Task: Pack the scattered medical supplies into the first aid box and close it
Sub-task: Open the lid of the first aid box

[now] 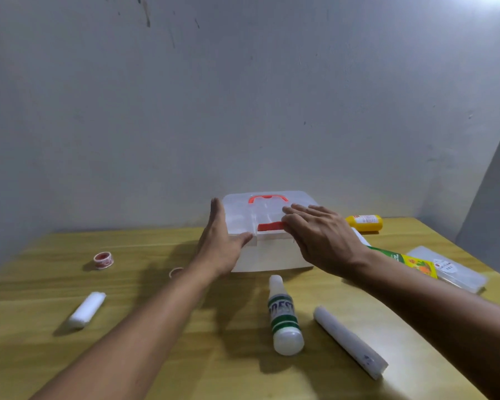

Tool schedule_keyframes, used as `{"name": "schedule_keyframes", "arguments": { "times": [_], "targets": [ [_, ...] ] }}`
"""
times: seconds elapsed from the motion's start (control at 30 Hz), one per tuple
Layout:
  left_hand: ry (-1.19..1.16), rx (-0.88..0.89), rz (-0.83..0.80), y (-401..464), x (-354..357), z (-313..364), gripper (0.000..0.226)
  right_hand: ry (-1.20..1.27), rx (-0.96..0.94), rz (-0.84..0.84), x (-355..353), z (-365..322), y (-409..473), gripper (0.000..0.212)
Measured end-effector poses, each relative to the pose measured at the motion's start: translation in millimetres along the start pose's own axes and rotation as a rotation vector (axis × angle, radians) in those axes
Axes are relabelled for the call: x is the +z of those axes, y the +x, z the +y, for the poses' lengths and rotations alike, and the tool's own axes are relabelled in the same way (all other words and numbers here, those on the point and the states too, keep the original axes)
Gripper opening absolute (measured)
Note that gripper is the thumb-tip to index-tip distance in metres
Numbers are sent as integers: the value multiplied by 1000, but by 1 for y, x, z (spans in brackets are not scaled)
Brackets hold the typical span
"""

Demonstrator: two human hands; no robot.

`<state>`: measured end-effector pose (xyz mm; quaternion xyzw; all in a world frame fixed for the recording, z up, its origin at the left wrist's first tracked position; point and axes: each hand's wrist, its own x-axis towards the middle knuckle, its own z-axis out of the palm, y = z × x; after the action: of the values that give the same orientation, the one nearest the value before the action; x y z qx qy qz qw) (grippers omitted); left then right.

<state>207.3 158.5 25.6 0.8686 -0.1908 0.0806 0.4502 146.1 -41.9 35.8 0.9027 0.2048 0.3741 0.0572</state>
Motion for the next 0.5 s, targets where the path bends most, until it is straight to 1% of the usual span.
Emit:
{"name": "schedule_keyframes", "arguments": {
  "times": [0.07, 0.13, 0.23, 0.3, 0.33, 0.43, 0.47, 0.5],
  "targets": [
    [-50, -71, 11, -4, 3, -1, 98, 28, 29, 4, -4, -3, 5, 11],
    [-67, -86, 24, -6, 6, -4, 101, 51, 62, 10, -8, -5, 11, 12],
    [-112, -104, 31, -10, 9, -7, 100, 37, 110, 15, -13, -5, 21, 15],
    [-111, -80, 21, -9, 11, -13, 97, 44, 165, 21, -17, -1, 32, 15],
    [-54, -49, 21, -9, 13, -17, 94, 57, 190, 39, -20, 2, 39, 16],
    [306, 143, 91, -11, 16, -24, 76, 87, 200, 137, -25, 17, 64, 22],
    [379, 206, 99, -11, 17, -24, 69, 85, 194, 170, -24, 23, 73, 25],
    [413, 228, 88, -12, 16, -22, 63, 77, 195, 190, -22, 30, 81, 27]
  ]
}}
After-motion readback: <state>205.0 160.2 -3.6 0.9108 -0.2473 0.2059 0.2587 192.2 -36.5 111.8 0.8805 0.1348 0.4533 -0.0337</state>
